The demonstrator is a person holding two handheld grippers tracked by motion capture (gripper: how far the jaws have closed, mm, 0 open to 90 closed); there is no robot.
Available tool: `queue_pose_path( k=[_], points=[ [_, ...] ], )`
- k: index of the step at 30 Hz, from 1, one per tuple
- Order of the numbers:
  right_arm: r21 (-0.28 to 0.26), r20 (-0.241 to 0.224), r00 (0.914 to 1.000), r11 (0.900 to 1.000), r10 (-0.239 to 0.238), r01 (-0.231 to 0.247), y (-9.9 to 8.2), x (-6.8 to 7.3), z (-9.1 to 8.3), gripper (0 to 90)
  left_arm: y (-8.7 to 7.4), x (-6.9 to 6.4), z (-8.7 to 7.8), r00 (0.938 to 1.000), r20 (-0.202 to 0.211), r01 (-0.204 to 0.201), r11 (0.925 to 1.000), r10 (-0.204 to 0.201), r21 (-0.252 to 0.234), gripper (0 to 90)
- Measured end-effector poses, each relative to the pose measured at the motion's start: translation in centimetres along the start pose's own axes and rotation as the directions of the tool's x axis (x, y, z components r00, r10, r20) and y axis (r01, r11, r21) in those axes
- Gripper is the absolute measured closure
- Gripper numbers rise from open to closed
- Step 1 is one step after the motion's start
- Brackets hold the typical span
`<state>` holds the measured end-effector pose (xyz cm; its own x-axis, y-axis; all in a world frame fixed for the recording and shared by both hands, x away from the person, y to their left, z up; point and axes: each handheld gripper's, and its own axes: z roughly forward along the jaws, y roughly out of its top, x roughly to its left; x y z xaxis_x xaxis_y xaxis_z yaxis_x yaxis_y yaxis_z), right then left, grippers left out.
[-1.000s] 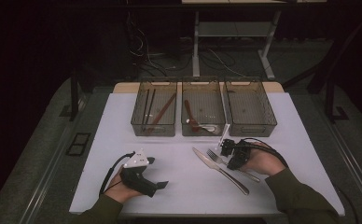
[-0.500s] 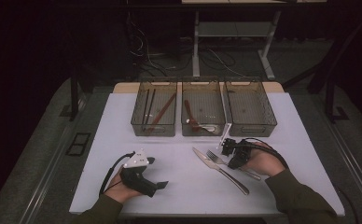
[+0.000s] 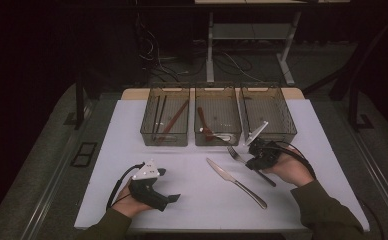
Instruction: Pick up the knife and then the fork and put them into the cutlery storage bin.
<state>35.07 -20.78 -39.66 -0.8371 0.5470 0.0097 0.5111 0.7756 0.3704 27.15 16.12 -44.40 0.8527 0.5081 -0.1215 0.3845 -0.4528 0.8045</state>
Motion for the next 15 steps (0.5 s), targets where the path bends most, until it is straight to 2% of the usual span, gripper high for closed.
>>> queue_pose_path(
  k=[5,8,12,15],
  points=[
    [-0.101,-0.003,0.9991,0.9939,0.043,-0.043,-0.6,-0.7,-1.0,84.4,0.0,0.0,0.0,1.0000,0.002,-0.001,1.0000,0.001,0.002,0.0],
    [-0.158,-0.016,0.9968,0.9843,0.078,-0.079,-1.0,-1.0,-1.4,84.5,0.0,0.0,0.0,1.0000,0.001,0.000,1.0000,0.000,-0.001,0.0],
    [-0.233,-0.032,0.9940,0.9664,0.105,-0.109,-1.6,-1.6,-2.0,84.5,0.0,0.0,0.0,1.0000,0.002,0.001,1.0000,-0.001,-0.001,0.0],
    [-0.290,-0.042,0.9895,0.9459,0.138,-0.145,-2.1,-2.0,-2.5,84.5,0.0,0.0,0.0,1.0000,0.002,0.000,1.0000,0.000,-0.001,0.0]
  ],
)
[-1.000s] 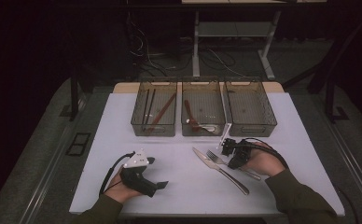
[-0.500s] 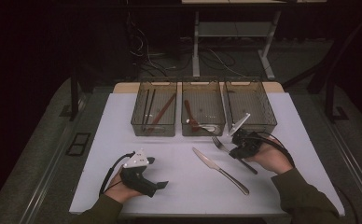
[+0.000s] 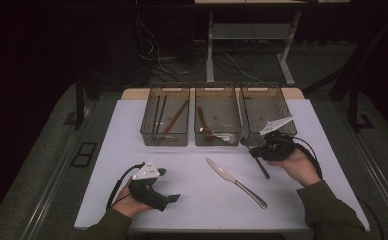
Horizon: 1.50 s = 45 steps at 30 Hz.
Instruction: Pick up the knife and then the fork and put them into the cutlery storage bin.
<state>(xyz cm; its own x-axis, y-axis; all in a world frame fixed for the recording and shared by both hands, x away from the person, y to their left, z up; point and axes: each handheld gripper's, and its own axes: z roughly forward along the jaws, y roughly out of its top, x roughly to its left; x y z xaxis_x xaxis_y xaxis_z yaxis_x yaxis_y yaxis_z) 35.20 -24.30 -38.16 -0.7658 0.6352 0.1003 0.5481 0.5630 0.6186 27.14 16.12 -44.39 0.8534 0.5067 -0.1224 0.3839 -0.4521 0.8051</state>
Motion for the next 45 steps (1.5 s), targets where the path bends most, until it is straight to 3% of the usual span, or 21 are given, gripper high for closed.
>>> queue_pose_path(
  k=[7,13,17,26,36,45],
  points=[
    [-0.140,-0.025,0.9981,0.9883,0.057,-0.060,-0.9,-1.3,-1.1,84.4,0.0,0.0,0.0,1.0000,0.000,0.001,1.0000,-0.001,-0.001,0.0],
    [-0.257,-0.094,0.9908,0.9592,0.097,-0.118,-1.7,-2.4,-1.8,84.4,0.0,0.0,0.0,1.0000,0.001,0.001,1.0000,-0.001,0.000,0.0],
    [-0.287,-0.108,0.9886,0.9486,0.106,-0.133,-2.0,-2.8,-2.0,84.3,0.0,0.0,0.0,1.0000,0.002,0.000,1.0000,0.000,0.001,0.0],
    [-0.320,-0.079,0.9917,0.9397,0.101,-0.122,-2.0,-3.0,-2.4,84.3,0.0,0.0,0.1,1.0000,0.002,-0.002,1.0000,0.002,0.003,0.0],
    [-0.379,-0.035,0.9945,0.9193,0.099,-0.104,-1.4,-3.4,-3.7,84.3,0.0,0.0,0.1,1.0000,0.002,-0.003,1.0000,0.003,0.003,0.0],
    [-0.406,-0.002,0.9949,0.9094,0.100,-0.093,-0.7,-3.9,-4.8,84.3,0.0,0.0,0.1,1.0000,0.002,-0.001,1.0000,0.001,0.003,0.0]
  ],
)
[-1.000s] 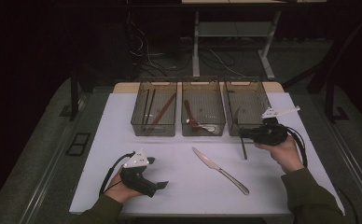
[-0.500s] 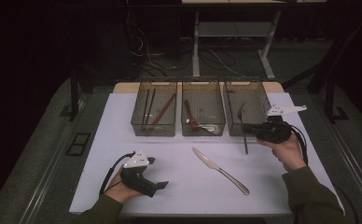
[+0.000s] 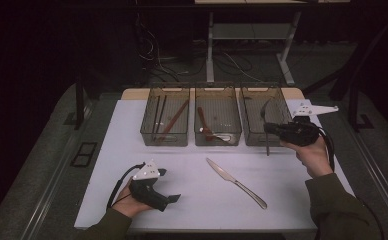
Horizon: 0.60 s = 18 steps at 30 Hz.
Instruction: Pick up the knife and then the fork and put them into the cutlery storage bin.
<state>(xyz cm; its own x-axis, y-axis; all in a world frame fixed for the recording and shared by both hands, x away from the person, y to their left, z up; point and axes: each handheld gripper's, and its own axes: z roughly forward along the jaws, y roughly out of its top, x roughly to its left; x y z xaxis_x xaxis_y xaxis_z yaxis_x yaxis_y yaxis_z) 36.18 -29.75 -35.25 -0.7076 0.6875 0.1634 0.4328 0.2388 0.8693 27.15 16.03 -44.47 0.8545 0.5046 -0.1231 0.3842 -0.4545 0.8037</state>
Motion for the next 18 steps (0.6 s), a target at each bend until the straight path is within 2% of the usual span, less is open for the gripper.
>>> queue_pose_path(
  k=[6,18],
  points=[
    [-0.009,0.022,0.9997,0.9999,-0.010,0.010,0.9,-0.3,-0.4,84.2,0.0,0.0,0.1,1.0000,0.001,0.002,1.0000,-0.002,-0.001,0.0],
    [-0.017,0.083,0.9965,0.9998,0.010,-0.008,2.5,-1.7,-0.6,84.2,0.0,0.1,0.0,1.0000,-0.001,0.003,1.0000,-0.003,-0.001,0.0]
  ],
)
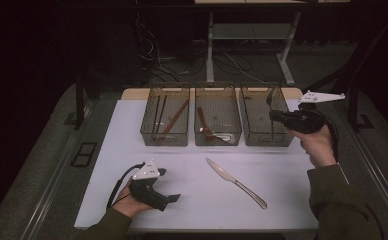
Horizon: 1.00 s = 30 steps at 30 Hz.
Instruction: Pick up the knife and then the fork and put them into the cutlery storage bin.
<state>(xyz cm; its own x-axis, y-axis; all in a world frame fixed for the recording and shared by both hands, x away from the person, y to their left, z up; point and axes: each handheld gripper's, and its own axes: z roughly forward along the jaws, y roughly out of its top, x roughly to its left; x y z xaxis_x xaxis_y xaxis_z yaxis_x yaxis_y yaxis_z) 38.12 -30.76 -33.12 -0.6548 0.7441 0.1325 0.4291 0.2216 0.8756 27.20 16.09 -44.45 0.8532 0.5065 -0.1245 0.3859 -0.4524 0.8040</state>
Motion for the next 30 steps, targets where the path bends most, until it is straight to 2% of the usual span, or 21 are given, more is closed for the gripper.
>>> queue_pose_path(
  k=[18,30],
  points=[
    [0.047,0.086,0.9960,0.9984,0.026,-0.031,1.8,-3.3,0.1,84.2,0.0,0.1,0.1,1.0000,0.002,0.000,1.0000,0.000,0.004,0.0],
    [0.096,0.151,0.9881,0.9944,0.030,-0.045,2.5,-5.3,1.4,84.2,0.0,0.1,0.1,1.0000,0.003,0.003,1.0000,-0.003,0.001,0.0]
  ],
)
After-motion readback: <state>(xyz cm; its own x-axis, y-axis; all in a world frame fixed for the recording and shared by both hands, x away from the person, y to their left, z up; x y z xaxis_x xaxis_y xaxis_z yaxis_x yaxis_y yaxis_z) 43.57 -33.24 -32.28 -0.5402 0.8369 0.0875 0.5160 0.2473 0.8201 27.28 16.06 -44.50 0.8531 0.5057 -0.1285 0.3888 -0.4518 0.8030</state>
